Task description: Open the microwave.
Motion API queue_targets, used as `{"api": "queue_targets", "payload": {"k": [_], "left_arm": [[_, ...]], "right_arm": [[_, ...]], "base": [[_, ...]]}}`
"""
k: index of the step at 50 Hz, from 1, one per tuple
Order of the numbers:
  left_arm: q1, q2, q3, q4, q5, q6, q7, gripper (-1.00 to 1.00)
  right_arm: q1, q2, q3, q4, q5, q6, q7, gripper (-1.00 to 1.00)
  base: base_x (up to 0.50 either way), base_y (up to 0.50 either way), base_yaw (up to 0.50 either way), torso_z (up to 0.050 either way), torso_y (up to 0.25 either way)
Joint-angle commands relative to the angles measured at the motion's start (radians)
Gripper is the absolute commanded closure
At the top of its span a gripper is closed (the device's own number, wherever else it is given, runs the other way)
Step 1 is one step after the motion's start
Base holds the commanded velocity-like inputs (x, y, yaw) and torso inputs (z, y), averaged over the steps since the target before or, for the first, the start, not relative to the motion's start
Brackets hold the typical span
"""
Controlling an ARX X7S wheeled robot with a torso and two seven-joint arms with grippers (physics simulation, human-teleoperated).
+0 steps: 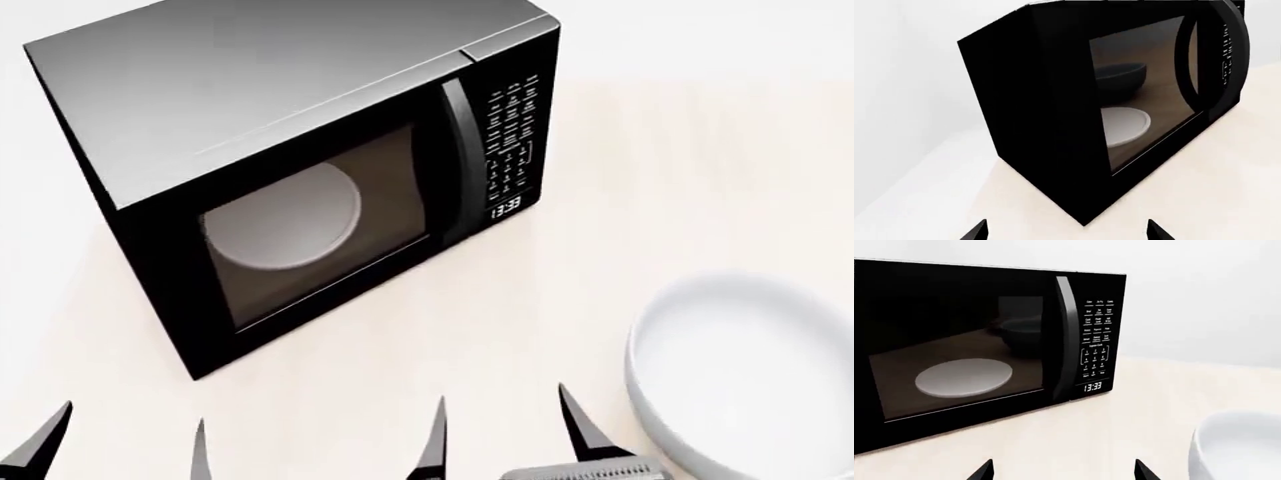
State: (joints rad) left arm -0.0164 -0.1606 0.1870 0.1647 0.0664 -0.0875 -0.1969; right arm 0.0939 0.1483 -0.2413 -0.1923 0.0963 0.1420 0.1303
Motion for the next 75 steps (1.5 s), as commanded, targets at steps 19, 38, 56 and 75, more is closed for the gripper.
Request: {"api": "queue_targets", "payload": {"k": [19, 38, 56, 75], "left_arm": [[-0.004, -0.015, 0.009, -0.023, -0.026, 0.013, -0.02, -1.0], [-0.008, -0.026, 0.007, -0.046, -0.058, 0.033, -0.022, -1.0], [-0.005, -0.035, 0.014, -0.032, -0.066, 0.027, -0.033, -1.0], [-0.001, -0.044, 0.015, -0.047, -0.082, 0.043, -0.043, -1.0]], "right_arm": [[0.082, 0.013, -0.025, -0.053, 0.037, 0.101, 0.006, -1.0], [0.336, 0.005, -0.043, 0.029, 0.063, 0.242, -0.022, -1.0], [0.477, 0.009, -0.06, 0.176, 0.057, 0.229, -0.044, -1.0], [0.636, -0.015, -0.086, 0.387, 0.034, 0.176, -0.049, -1.0]], "base": [[0.0, 0.0, 0.0, 0.006, -0.207], [0.0, 0.0, 0.0, 0.0, 0.0], [0.0, 0.0, 0.0, 0.0, 0.0], [0.0, 0.0, 0.0, 0.0, 0.0]]}}
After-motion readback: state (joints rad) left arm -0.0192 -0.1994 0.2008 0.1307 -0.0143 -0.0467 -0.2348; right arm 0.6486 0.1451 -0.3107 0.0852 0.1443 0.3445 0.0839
